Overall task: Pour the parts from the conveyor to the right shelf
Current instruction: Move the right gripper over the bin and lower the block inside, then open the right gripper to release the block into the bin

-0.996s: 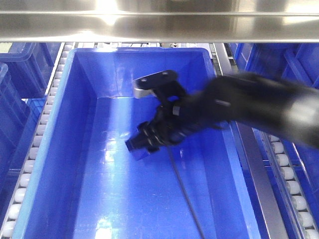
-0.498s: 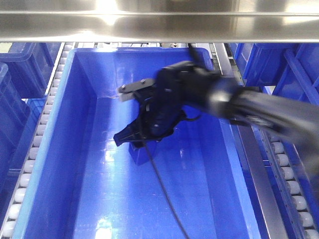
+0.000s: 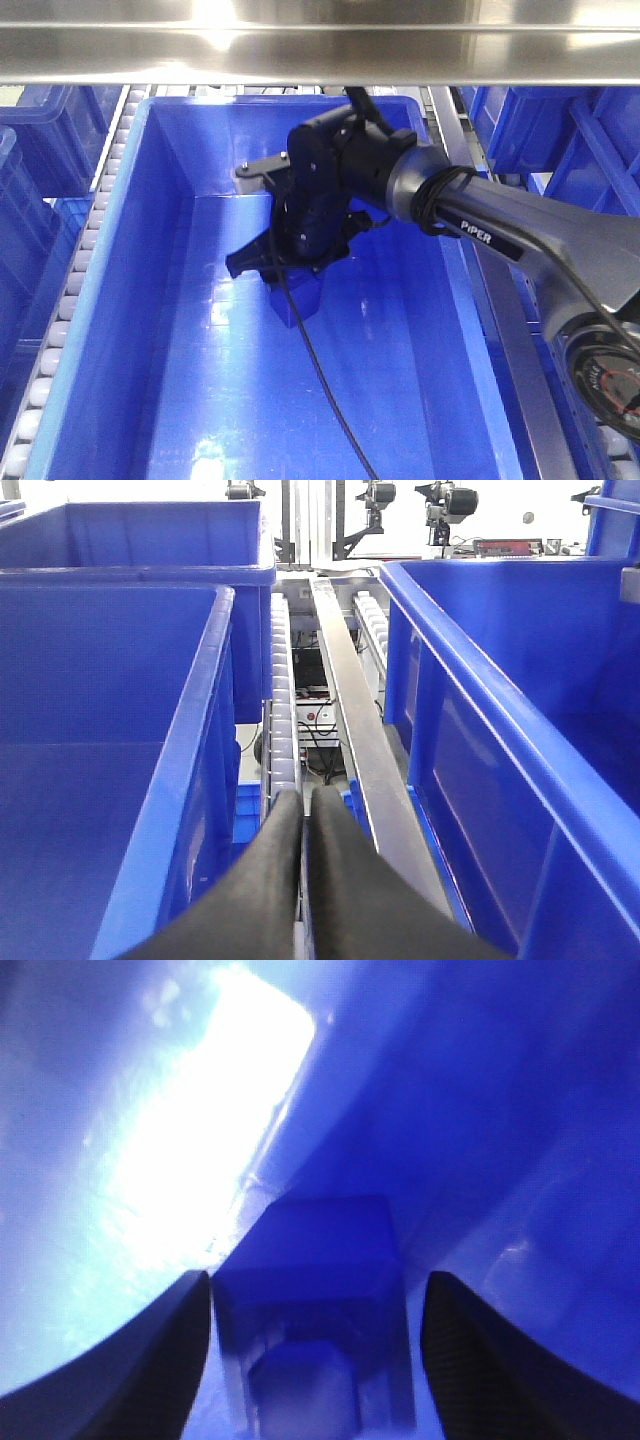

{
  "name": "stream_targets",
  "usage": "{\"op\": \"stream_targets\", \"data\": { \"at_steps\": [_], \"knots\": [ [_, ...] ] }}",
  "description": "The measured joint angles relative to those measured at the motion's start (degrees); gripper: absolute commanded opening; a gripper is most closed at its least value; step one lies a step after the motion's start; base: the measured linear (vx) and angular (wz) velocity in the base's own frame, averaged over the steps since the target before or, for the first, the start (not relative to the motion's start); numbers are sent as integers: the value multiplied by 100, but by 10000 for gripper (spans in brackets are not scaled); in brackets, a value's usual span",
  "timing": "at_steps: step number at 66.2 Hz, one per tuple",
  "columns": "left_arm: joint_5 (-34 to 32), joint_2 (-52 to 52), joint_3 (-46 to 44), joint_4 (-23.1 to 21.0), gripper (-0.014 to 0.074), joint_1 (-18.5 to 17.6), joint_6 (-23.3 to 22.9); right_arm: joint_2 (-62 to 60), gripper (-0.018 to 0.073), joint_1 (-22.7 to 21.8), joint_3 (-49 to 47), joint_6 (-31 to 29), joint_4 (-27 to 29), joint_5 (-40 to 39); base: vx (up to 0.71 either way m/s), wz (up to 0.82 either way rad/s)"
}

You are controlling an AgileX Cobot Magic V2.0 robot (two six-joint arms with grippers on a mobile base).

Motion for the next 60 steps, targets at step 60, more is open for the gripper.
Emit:
{"op": "stream_targets", "data": {
  "at_steps": [60],
  "knots": [
    [0, 0, 0, 0, -6, 0, 0, -3452, 453, 0, 3826, 122, -548, -3486, 0, 0]
  ]
}}
